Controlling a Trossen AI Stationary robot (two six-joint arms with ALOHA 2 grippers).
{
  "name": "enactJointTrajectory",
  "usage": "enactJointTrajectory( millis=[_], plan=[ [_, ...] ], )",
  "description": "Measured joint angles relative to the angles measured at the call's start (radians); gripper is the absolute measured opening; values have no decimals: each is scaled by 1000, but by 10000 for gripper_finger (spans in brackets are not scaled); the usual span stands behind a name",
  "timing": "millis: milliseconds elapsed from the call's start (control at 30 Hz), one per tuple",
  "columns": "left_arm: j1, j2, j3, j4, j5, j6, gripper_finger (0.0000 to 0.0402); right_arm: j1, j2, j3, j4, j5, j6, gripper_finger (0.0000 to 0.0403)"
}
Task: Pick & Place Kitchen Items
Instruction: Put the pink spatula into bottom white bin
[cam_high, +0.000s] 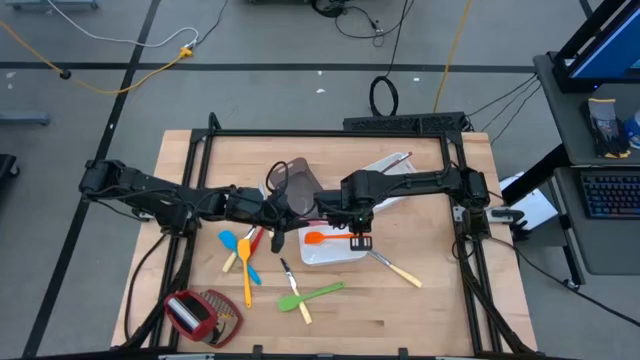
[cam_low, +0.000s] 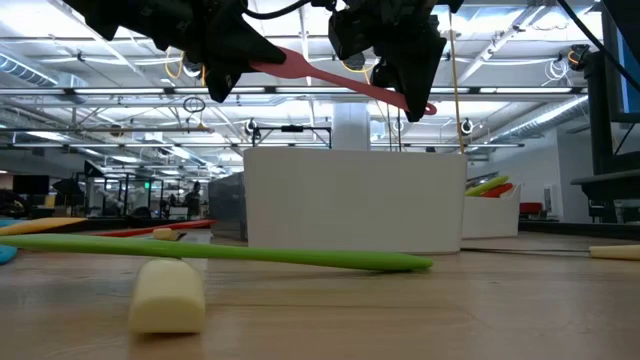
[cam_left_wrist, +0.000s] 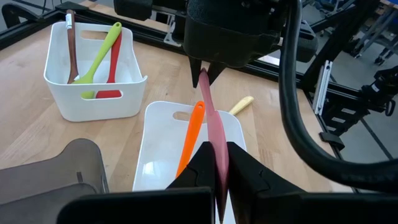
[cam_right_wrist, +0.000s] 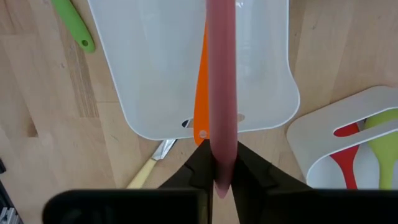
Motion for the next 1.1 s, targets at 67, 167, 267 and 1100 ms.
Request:
enactJointTrajectory(
  millis=[67, 167, 267, 1100],
  plan=[
    [0, 0, 0, 0, 0, 0, 8, 0, 0, 0, -3, 0, 0, 22],
    [0, 0, 0, 0, -1, 0, 8, 0, 0, 0, -5, 0, 0, 22],
    [0, 0, 0, 0, -3, -1, 20, 0, 0, 0, -5, 1, -1, 22],
    [68, 1, 0, -213, -54, -34, 231, 48, 0, 0, -72, 230, -23, 22]
  ],
)
